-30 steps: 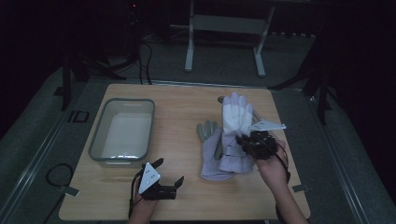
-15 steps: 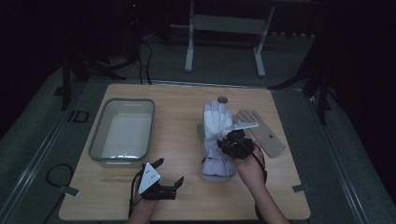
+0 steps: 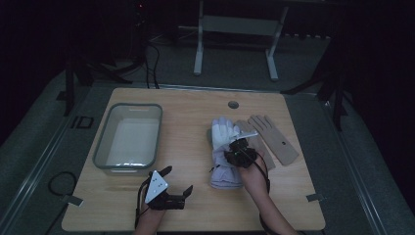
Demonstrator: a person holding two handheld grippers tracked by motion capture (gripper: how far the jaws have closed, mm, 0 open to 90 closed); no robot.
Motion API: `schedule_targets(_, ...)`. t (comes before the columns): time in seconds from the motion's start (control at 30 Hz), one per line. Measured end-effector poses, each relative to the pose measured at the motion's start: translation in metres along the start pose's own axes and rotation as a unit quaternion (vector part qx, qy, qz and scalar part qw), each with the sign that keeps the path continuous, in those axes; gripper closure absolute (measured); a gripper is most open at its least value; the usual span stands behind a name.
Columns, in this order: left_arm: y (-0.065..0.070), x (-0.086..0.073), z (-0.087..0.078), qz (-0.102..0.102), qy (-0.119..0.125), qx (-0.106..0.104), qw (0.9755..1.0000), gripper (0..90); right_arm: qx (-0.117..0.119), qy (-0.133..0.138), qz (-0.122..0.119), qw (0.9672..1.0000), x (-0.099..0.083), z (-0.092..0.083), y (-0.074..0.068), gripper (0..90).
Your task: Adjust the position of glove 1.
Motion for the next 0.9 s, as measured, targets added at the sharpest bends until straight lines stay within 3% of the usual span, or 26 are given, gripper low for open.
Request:
schedule_targets(0.37, 0.0, 0.0, 0.0, 0.0, 0.0, 0.001, 1.0, 1.1, 0.005, 0.012, 0.001, 0.9999, -0.006, 0.007, 0.0, 64.2)
schedule_targets(0.57, -0.001, 0.0, 0.001, -0.002, -0.004, -0.004, 1.0, 1.1, 0.013, 0.035, -0.012, 0.9992, -0.003, -0.007, 0.005, 38.5)
schedule_targets(0.7, 0.001, 0.001, 0.003, 0.004, -0.015, -0.004, 0.9999, 1.1, 0.038, 0.048, -0.018, 0.9979, -0.003, -0.017, 0.013, 20.7)
schedule_targets(0.83, 0.0, 0.001, 0.004, 0.002, -0.023, -0.007, 0.9997, 1.1, 0.059, 0.067, -0.032, 0.9955, -0.005, -0.026, 0.02, 13.8)
schedule_targets(0.9, -0.001, 0.001, 0.005, -0.002, -0.025, -0.01, 0.9997, 1.1, 0.069, 0.059, -0.04, 0.9951, -0.007, -0.029, 0.024, 13.8)
Point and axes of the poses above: each handheld gripper's, and its own axes: z roughly forward along the jaws, x roughly out of its top, y roughly to its right, the point moved 1 cm from there along z, roughly forward along the jaws, and after that the axes turned 10 degrees about y, right-handed, at the moved point
